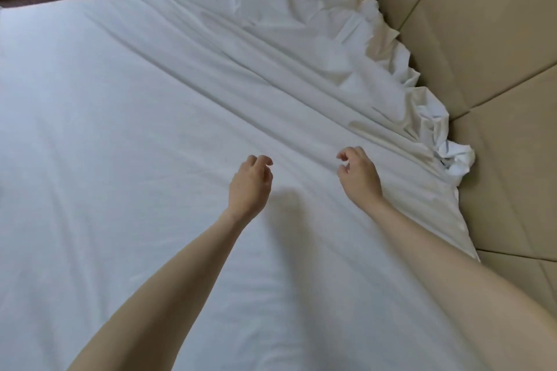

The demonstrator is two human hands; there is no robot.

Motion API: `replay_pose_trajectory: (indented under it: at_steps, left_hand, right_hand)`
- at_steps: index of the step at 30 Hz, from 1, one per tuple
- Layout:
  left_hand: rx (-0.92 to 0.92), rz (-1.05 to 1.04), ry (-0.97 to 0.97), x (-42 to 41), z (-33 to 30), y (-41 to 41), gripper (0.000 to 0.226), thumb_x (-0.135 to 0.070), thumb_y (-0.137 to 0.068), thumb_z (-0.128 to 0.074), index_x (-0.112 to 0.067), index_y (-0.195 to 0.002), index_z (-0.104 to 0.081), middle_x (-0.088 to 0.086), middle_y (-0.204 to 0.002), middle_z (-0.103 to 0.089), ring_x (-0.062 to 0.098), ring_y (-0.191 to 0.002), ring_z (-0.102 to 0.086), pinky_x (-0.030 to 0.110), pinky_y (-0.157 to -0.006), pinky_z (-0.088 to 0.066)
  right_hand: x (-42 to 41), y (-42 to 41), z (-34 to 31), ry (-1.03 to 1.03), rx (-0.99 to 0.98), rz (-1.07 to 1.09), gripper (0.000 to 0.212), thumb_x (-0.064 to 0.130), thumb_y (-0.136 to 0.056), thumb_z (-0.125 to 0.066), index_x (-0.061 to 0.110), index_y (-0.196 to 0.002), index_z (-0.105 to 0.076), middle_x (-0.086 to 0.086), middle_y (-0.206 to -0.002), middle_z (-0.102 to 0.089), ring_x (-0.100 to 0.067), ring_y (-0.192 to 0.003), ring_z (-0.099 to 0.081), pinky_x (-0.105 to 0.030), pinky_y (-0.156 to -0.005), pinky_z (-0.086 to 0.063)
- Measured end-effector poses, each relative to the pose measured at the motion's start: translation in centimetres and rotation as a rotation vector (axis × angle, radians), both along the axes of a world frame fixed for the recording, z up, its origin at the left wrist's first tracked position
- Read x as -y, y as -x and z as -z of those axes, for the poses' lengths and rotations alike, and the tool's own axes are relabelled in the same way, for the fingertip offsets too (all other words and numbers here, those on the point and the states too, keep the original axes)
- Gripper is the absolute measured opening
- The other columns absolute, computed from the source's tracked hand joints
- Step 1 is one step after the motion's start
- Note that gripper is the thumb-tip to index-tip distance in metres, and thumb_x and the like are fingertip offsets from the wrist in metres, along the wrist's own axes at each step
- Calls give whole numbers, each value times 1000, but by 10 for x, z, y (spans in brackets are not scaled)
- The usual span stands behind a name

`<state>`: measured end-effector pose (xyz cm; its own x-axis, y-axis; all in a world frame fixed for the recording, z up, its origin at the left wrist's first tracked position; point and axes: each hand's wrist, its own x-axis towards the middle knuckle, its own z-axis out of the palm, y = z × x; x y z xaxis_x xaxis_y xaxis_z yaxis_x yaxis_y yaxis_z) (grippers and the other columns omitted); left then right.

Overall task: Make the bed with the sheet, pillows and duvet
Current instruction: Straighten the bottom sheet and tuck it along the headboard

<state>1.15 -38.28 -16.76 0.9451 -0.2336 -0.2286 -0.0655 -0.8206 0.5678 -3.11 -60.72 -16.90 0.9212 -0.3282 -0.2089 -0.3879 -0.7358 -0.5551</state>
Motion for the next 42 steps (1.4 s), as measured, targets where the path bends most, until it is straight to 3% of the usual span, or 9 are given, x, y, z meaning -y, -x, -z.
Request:
replay_pose_trajectory:
  at_steps: [9,14,19,21,23,26,29,34,42]
  left_hand:
    - [10,285,-318,71,54,-135,52,-35,-99,-35,-31,-149,-22,4,-159,-7,27,-146,-6,55,-110,-16]
    - [-110,317,-417,98,81,-183,62,-55,-98,-19,-37,-151,5,2,-160,15,26,-145,23,61,-110,11]
    - [-71,353,-424,109,88,-224,69,-65,-94,-17,-39,-149,15,-3,-157,27,23,-144,26,55,-113,14]
    - [-31,330,-374,112,91,-233,69,-64,-94,-18,-38,-150,13,-5,-157,26,21,-143,27,52,-114,15]
    - [13,304,-335,115,95,-238,69,-63,-94,-17,-36,-150,13,-5,-157,26,20,-143,28,50,-114,17]
    - [61,273,-310,122,99,-249,68,-62,-95,-16,-35,-150,13,-5,-158,24,18,-144,26,47,-115,16]
    - [110,269,-300,124,102,-262,68,-62,-95,-16,-34,-151,10,-6,-159,21,17,-144,24,45,-116,16]
    - [215,226,-263,128,105,-267,64,-57,-95,-20,-35,-152,-2,-8,-161,10,15,-147,16,44,-118,11]
    - [326,221,-258,129,109,-268,65,-54,-92,-28,-33,-152,-15,-6,-161,-5,16,-148,-1,44,-116,4]
  right_hand:
    - [99,-132,-2,252,131,201,44,14,-89,-54,7,-130,-43,-14,-135,-37,-35,-118,-44,-51,-93,-40]
    - [121,-183,11,293,-414,-134,90,49,-90,-55,28,-151,8,-5,-158,14,-36,-144,-1,-61,-112,-14]
    - [125,-233,22,-26,-142,34,43,55,-93,-45,19,-115,-56,-3,-125,-50,-25,-115,-45,-45,-95,-38]
    - [138,-260,15,-215,179,297,34,33,-100,-42,7,-84,-57,-6,-90,-55,-19,-83,-52,-38,-77,-41]
    - [159,-289,9,-93,228,355,20,24,-99,-43,9,-94,-56,-5,-102,-53,-21,-90,-53,-39,-81,-44]
    - [177,-322,9,-85,-149,295,78,40,-88,-63,13,-148,-20,-9,-149,-30,-32,-132,-37,-43,-105,-37]
    - [165,-335,17,-130,-349,145,111,43,-75,-79,8,-150,-5,-9,-151,-31,-30,-135,-36,-36,-103,-37]
    - [155,-346,38,34,-264,93,47,21,-78,-69,6,-119,-51,-8,-131,-45,-31,-121,-44,-38,-95,-43]
    - [155,-364,5,-51,68,-54,8,13,-84,-63,8,-91,-63,-8,-93,-65,-28,-88,-61,-32,-68,-46]
